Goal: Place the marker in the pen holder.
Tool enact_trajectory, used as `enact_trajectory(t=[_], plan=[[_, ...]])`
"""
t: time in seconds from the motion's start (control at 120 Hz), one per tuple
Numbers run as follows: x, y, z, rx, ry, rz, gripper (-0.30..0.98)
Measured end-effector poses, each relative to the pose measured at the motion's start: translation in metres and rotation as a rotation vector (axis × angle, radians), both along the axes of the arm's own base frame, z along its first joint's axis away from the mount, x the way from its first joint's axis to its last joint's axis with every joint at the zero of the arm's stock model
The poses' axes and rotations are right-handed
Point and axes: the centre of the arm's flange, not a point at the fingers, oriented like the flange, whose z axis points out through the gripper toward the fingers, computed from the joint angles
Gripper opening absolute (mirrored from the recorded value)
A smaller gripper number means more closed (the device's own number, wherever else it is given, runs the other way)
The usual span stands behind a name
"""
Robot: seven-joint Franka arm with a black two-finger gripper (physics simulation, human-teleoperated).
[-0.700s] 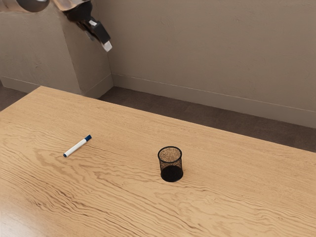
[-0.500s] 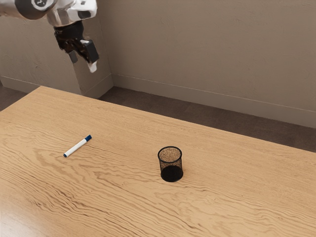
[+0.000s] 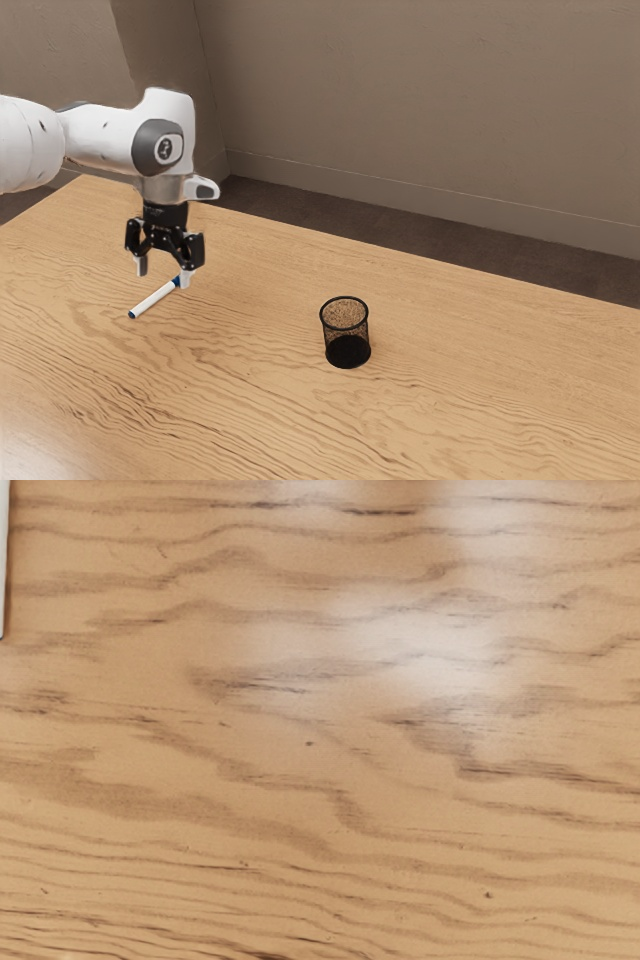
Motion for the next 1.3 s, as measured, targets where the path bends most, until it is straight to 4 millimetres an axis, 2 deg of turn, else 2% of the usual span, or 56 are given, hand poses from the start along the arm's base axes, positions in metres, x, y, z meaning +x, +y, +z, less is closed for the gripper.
enact_trajectory(t=[0.15,0.225,0.317,0.375,0.542,0.683,0.933,1.167,1.3], plan=[[0.009,0.031,-0.048,-0.035,0.002,0.050,0.69],[0.018,0.050,-0.059,-0.038,-0.025,0.062,0.69],[0.034,0.088,-0.076,-0.041,-0.060,0.085,0.69],[0.038,0.098,-0.082,-0.049,-0.075,0.081,0.69],[0.045,0.105,-0.094,-0.066,-0.120,0.021,0.69],[0.042,0.125,-0.101,-0.078,-0.145,-0.002,0.69],[0.051,0.137,-0.110,-0.098,-0.175,-0.067,0.69],[0.065,0.140,-0.117,-0.117,-0.200,-0.119,0.69],[0.066,0.139,-0.120,-0.132,-0.205,-0.137,0.68]])
